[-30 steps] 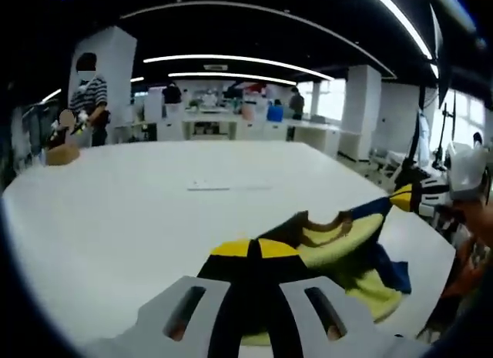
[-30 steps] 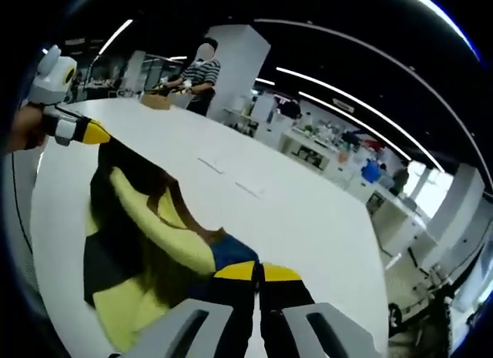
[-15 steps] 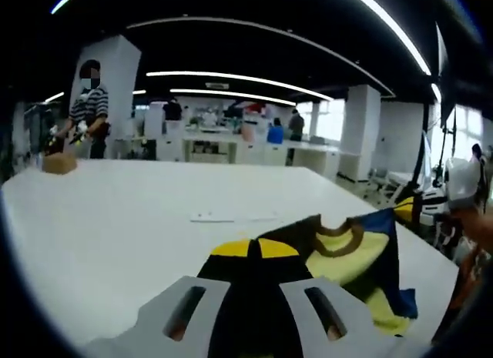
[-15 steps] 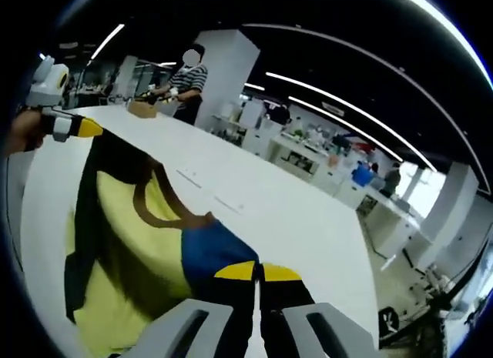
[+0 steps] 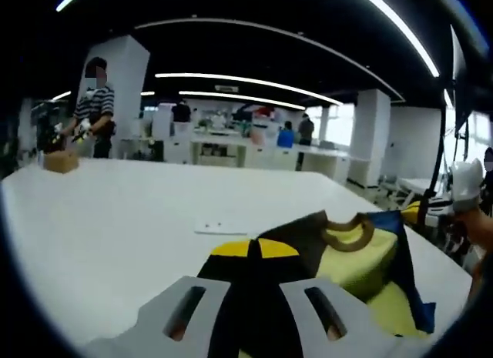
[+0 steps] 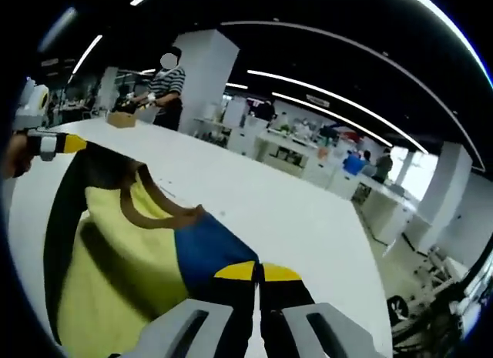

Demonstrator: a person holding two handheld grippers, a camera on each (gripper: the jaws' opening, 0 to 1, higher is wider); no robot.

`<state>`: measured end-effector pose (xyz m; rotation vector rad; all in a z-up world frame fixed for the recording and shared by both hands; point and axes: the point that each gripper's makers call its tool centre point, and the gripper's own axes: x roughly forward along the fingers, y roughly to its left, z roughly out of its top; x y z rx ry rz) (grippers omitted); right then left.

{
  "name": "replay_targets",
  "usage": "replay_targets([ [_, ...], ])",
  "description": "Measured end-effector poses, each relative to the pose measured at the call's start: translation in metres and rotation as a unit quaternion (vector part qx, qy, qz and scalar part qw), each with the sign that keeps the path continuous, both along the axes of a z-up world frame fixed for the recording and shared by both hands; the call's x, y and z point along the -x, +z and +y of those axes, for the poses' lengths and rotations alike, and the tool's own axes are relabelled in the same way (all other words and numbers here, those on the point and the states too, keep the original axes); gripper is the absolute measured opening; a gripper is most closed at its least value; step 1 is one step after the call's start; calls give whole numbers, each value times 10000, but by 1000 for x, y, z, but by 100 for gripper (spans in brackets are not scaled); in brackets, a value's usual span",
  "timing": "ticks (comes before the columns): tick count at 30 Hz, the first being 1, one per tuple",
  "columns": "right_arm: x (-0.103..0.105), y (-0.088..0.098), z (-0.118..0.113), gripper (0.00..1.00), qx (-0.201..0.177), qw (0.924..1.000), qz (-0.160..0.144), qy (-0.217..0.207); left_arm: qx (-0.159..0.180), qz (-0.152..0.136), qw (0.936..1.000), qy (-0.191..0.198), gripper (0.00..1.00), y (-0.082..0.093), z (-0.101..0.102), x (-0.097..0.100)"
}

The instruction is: Fold the garment on the visible template until the final outline fits inside the template.

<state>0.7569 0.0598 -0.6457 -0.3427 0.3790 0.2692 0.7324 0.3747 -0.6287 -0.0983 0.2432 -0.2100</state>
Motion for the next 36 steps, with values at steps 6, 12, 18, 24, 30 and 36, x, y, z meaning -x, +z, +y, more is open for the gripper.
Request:
replay_targets([
  [6, -22, -20, 1, 0, 10, 9998, 185, -15, -166, 163, 9997, 103, 0, -24, 4, -22],
  [12, -43, -40, 4, 0, -216, 9990, 395, -17, -371, 284, 9988, 150, 0, -46, 4, -41],
  [18, -61, -66, 5, 0, -311, 9973, 659, -96, -531, 518, 9970, 199, 0, -70, 7, -57],
  [24, -68, -88, 9, 0, -259, 9956, 891, -86, -665, 739, 9948, 234, 0, -93, 10, -64],
  [30, -70, -104, 11, 0, -146, 9943, 1052, -47, -766, 950, 9922, 237, 0, -114, 16, -68],
  [36, -68, -109, 10, 0, -190, 9932, 1149, -20, -797, 1040, 9911, 224, 1, -122, 22, -66],
])
